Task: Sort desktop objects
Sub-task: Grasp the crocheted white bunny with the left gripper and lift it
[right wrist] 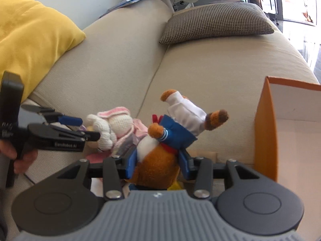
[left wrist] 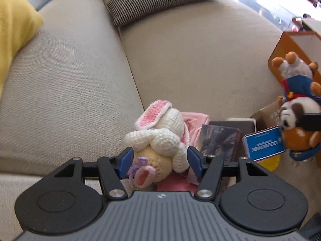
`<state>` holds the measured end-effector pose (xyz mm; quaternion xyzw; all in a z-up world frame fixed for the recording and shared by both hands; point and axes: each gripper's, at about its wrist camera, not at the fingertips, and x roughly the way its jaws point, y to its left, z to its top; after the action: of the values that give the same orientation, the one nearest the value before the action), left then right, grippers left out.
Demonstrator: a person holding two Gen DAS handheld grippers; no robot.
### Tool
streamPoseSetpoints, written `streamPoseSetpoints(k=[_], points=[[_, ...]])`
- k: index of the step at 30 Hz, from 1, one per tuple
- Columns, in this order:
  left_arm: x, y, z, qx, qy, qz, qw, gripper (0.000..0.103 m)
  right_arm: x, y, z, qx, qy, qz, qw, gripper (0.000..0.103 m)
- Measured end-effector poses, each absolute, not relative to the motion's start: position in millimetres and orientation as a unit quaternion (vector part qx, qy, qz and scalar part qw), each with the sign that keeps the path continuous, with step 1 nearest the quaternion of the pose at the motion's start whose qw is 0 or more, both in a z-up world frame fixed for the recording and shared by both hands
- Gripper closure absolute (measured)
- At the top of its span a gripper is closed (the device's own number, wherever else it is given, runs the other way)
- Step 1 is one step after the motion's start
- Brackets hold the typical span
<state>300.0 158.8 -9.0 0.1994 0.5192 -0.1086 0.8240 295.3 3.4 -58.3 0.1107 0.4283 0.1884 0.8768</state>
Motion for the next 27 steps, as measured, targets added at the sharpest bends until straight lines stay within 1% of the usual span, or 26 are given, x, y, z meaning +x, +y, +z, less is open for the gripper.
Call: streamPoseSetpoints(k=[1, 2, 5, 8, 12, 14, 17, 22, 27], points=[[304.5, 158.4, -13.3, 0.207, 0.525, -0.112, 0.818, 0.032, 295.5, 3.5, -61.2, 0.112, 0.431, 0.189, 0.875, 0.057], [309.0, 157.9, -17.1, 0.215, 0.531, -0.112, 0.812, 0.027, 294.9, 2.7, -63.5, 0.113, 0.433, 0.19, 0.874, 0.057], [323.0, 160.5, -30.3, 0.208, 0.56, -0.12, 0.793, 0.019, 292.3, -0.8, -68.7, 0.116, 0.438, 0.189, 0.871, 0.056], [330.8, 161.9, -49.9, 0.206, 0.591, -0.121, 0.77, 0.017, 289.5, -5.8, -71.7, 0.115, 0.443, 0.186, 0.87, 0.056], [326.5, 155.3, -58.2, 0.224, 0.588, -0.102, 0.771, 0.019, 286.3, -10.3, -72.0, 0.106, 0.445, 0.188, 0.869, 0.056], [322.8, 157.1, -54.6, 0.215, 0.586, -0.094, 0.776, 0.025, 285.4, -12.5, -72.6, 0.102, 0.449, 0.184, 0.868, 0.056], [311.5, 160.2, -43.8, 0.197, 0.576, -0.079, 0.789, 0.028, 284.4, -14.7, -71.4, 0.1, 0.451, 0.18, 0.869, 0.056], [282.7, 165.3, -14.1, 0.167, 0.55, -0.057, 0.816, 0.029, 275.6, -22.5, -65.7, 0.098, 0.449, 0.175, 0.871, 0.056], [246.5, 158.8, 36.9, 0.125, 0.508, -0.05, 0.851, 0.03, 259.8, -30.5, -47.6, 0.094, 0.433, 0.177, 0.879, 0.056]])
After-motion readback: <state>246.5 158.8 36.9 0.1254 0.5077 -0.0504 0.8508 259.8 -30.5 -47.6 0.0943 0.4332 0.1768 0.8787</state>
